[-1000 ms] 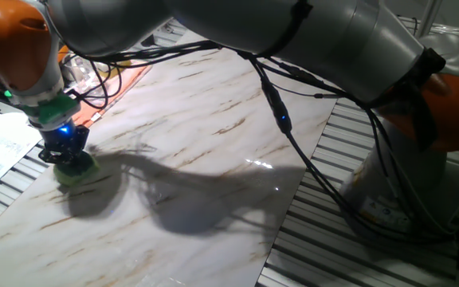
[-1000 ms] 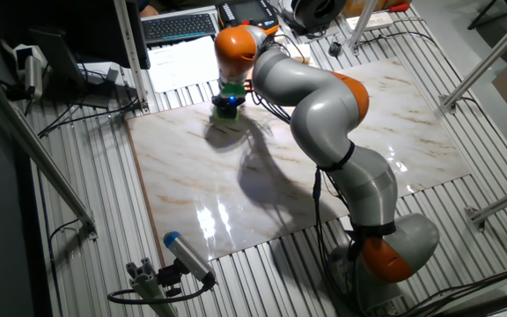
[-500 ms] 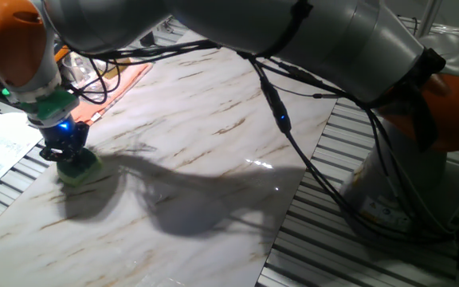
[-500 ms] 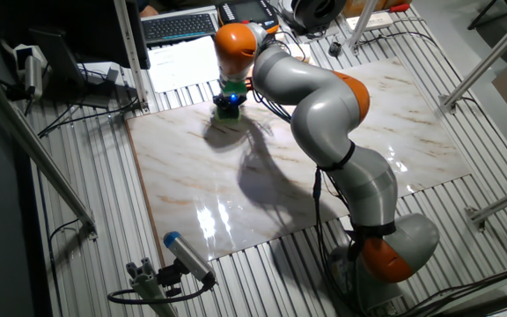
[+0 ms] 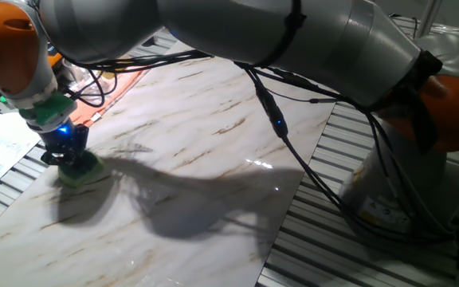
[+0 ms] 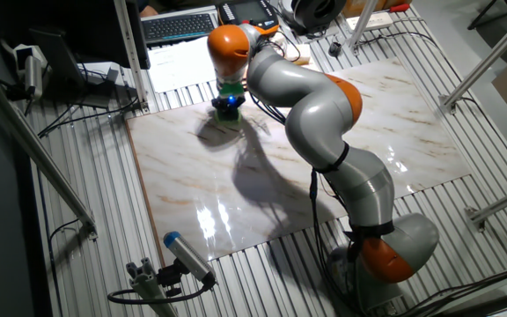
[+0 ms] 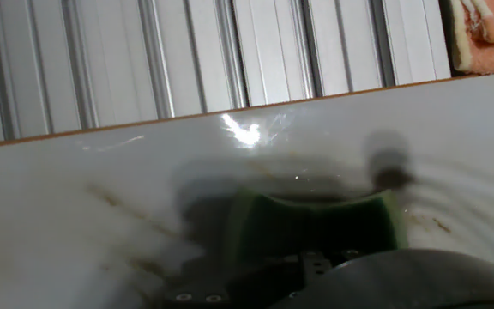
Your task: Clean the tabletop with a sponge
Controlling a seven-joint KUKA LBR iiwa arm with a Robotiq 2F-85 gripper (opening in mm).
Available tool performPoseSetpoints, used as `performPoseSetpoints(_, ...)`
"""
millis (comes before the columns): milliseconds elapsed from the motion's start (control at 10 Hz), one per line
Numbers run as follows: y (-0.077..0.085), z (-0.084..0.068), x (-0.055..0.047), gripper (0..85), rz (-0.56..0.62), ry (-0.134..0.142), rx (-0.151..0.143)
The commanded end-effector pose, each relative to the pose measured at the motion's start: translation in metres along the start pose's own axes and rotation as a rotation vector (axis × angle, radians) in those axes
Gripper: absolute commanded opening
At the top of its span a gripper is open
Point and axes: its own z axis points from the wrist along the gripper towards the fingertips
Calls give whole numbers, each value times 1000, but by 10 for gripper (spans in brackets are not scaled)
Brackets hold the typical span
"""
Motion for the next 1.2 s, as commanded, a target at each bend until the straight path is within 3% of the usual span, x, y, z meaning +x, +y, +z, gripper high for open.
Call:
performPoseSetpoints(0,6,0,4,0,9,0,-2)
performPoseSetpoints(300,25,-4,19,0,40,0,-1)
performPoseSetpoints(1100,54,-9,48,0,74,12,-28)
